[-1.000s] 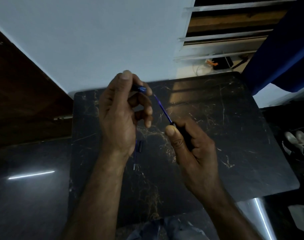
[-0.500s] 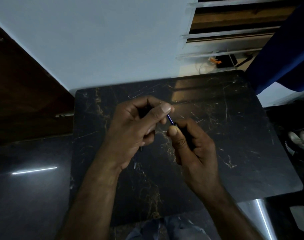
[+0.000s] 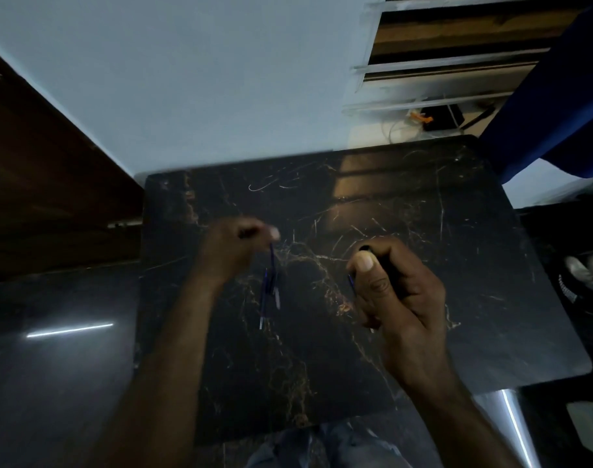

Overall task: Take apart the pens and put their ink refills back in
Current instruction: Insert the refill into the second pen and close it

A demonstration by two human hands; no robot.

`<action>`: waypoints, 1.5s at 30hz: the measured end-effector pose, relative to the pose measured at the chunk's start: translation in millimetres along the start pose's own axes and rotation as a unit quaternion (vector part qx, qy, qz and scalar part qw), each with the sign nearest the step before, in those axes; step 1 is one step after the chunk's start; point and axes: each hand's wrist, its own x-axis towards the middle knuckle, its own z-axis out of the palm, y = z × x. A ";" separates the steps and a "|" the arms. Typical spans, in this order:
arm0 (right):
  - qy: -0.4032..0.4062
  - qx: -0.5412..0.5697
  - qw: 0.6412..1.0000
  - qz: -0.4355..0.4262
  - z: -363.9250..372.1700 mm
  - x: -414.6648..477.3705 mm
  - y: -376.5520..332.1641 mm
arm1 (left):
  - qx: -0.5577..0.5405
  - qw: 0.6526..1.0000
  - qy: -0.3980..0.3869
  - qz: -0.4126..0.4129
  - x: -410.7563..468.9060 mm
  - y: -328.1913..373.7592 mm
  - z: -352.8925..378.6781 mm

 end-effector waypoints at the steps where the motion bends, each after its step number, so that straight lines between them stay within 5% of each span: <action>1: -0.001 0.003 1.000 0.001 -1.0 0.1 0.1 | 0.057 0.997 -0.042 0.008 -4.7 -15.5 23.1; 15: -0.009 0.038 0.999 0.026 -8.4 -1.1 8.4 | 0.268 0.958 0.030 -0.099 -34.5 -85.0 115.6; 21: -0.019 0.034 0.999 0.030 -12.0 -3.8 9.9 | 0.243 0.962 0.035 -0.121 -37.7 -87.7 116.8; 25: -0.021 0.031 0.998 0.041 -15.8 -8.4 9.8 | 0.205 0.958 0.167 -0.108 -48.9 -86.8 93.2; 30: -0.022 0.042 0.998 0.042 -16.0 -9.4 9.0 | 0.238 0.945 0.040 -0.219 -71.3 -99.2 72.4; 38: -0.031 0.037 0.998 0.037 -15.3 -13.0 7.5 | 0.264 0.926 0.055 -0.262 -66.0 -104.2 74.5; 42: -0.030 0.034 0.998 0.040 -16.5 -16.4 3.8 | 0.149 0.939 0.063 -0.303 -62.1 -97.4 68.8; 45: -0.025 0.028 0.998 0.041 -17.3 -16.8 6.0 | -0.160 0.948 0.150 -0.231 -62.5 -54.1 62.0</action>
